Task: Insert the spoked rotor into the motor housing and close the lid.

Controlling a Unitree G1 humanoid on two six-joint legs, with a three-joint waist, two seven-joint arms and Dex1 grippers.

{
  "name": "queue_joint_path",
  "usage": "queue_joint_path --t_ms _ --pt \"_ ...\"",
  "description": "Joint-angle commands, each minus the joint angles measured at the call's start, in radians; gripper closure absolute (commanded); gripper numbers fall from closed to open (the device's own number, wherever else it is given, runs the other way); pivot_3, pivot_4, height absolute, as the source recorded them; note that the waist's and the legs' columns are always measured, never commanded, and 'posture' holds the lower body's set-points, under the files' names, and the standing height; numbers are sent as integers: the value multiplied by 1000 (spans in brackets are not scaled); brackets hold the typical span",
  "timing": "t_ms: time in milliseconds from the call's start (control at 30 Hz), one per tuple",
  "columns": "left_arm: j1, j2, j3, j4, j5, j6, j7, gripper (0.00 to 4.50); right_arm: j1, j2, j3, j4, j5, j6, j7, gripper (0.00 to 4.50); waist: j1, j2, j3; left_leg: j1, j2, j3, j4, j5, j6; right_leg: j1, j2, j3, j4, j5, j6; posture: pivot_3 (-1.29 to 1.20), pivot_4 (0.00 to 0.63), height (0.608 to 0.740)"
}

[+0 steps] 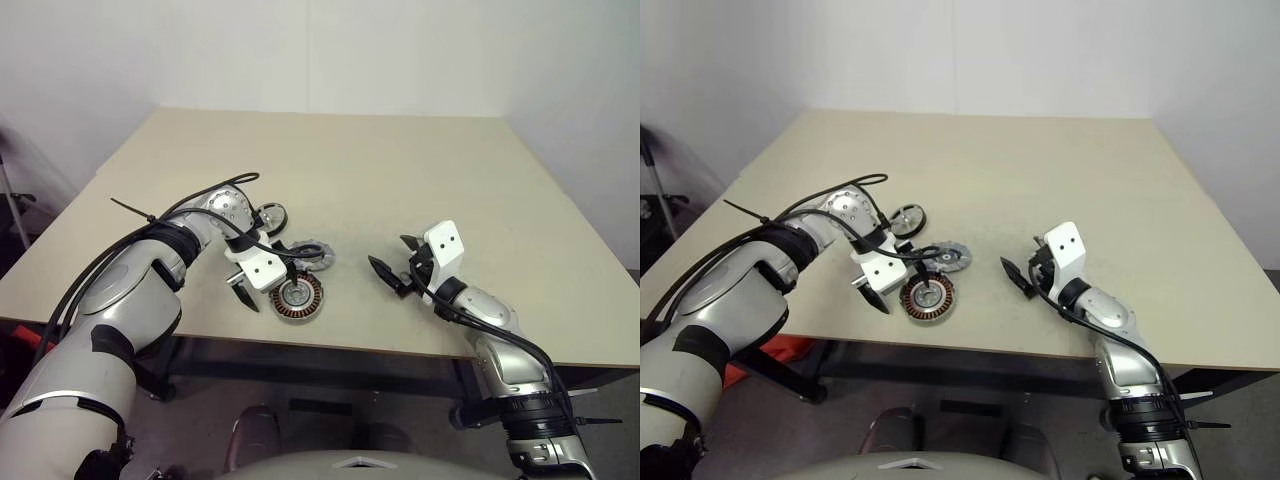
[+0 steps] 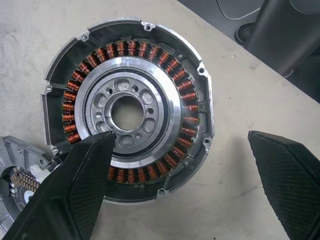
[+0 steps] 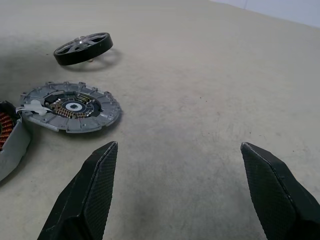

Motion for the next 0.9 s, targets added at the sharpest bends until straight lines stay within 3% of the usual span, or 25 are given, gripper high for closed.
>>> queue_joint_path --t_ms 33,167,567,867,900 --pt "1 -7 0 0 -4 4 -4 191 -9 4 -8 -51 5 -8 -9 60 0 0 0 0 0 0 0 0 0 0 0 0 0 0 0 0 0 740" --pt "-2 -17 4 -1 -8 7 -4 1308 -3 4 -9 -55 5 -7 -10 60 0 0 0 0 0 0 0 0 0 0 0 0 0 0 0 0 0 740" --pt "-4 -15 -7 -20 -30 -1 -4 1308 -5 2 -9 -53 6 -7 -16 60 3 0 0 0 -1 0 0 0 0 1 -1 0 -1 0 0 0 0 740" --pt "1 1 -27 -36 -49 1 -4 4003 -18 1 -8 -41 5 -10 -14 60 8 0 0 3 -1 0 0 0 0 3 -2 0 0 -3 6 0 0 740" --pt "1 2 -27 -36 -49 0 -4 4003 -19 1 -8 -40 4 -10 -14 60 8 0 0 3 -1 0 0 0 0 3 -2 0 0 -3 6 0 0 740"
